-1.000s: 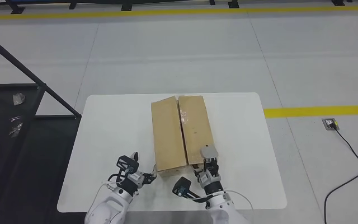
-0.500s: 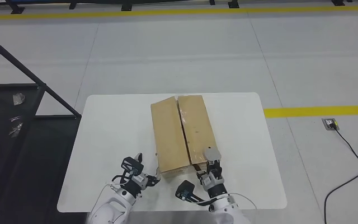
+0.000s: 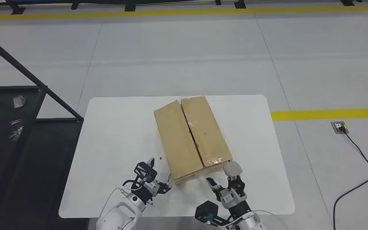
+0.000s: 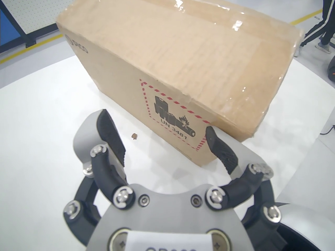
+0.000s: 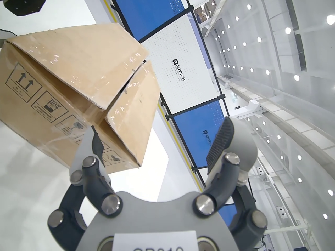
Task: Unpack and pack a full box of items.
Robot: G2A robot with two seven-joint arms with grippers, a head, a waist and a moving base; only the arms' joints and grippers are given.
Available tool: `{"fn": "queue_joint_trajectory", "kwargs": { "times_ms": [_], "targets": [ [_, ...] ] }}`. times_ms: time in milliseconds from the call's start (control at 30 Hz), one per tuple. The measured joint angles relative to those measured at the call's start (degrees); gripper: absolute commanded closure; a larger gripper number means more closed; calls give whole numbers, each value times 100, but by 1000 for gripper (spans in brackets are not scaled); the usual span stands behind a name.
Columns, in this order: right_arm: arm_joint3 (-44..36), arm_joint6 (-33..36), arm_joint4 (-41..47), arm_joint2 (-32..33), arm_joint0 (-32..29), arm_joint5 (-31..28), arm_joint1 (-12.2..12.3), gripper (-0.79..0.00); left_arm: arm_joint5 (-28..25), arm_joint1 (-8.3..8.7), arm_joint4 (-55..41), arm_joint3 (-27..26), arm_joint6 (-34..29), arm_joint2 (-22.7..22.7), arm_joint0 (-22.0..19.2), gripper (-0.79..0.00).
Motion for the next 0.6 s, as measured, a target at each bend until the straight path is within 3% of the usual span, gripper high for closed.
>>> {"fn": "queue_joint_trajectory", "kwargs": {
  "times_ms": [300, 600],
  "targets": [
    [33, 141, 4, 50, 5, -49, -5, -785, 212, 6, -265, 134, 70, -295, 10, -785],
    [352, 182, 422, -3, 485, -175, -70, -785, 305, 28, -682, 187, 124, -732, 51, -785]
  ]
}}
